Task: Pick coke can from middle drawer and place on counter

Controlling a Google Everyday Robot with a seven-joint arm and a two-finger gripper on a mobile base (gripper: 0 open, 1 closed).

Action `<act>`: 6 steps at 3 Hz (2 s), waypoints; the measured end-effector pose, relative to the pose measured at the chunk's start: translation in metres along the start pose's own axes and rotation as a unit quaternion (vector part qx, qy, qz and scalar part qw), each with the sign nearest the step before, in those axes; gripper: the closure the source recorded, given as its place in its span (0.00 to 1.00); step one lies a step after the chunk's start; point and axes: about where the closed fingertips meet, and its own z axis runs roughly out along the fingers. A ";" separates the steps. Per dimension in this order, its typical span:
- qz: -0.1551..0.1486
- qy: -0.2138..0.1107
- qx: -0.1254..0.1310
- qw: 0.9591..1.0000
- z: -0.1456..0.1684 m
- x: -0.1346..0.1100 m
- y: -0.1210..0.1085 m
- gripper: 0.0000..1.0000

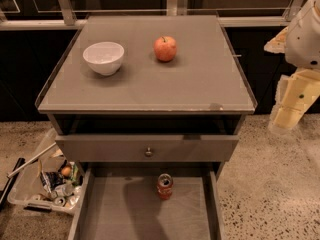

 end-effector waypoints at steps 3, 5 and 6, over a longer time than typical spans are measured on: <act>0.005 -0.030 -0.004 1.000 0.018 -0.003 0.023 0.00; -0.007 -0.076 0.005 0.997 0.080 -0.006 0.071 0.00; -0.014 -0.102 -0.012 0.995 0.119 -0.019 0.105 0.00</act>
Offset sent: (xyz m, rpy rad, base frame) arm -0.0101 0.0002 -0.0149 0.0571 0.0241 0.0062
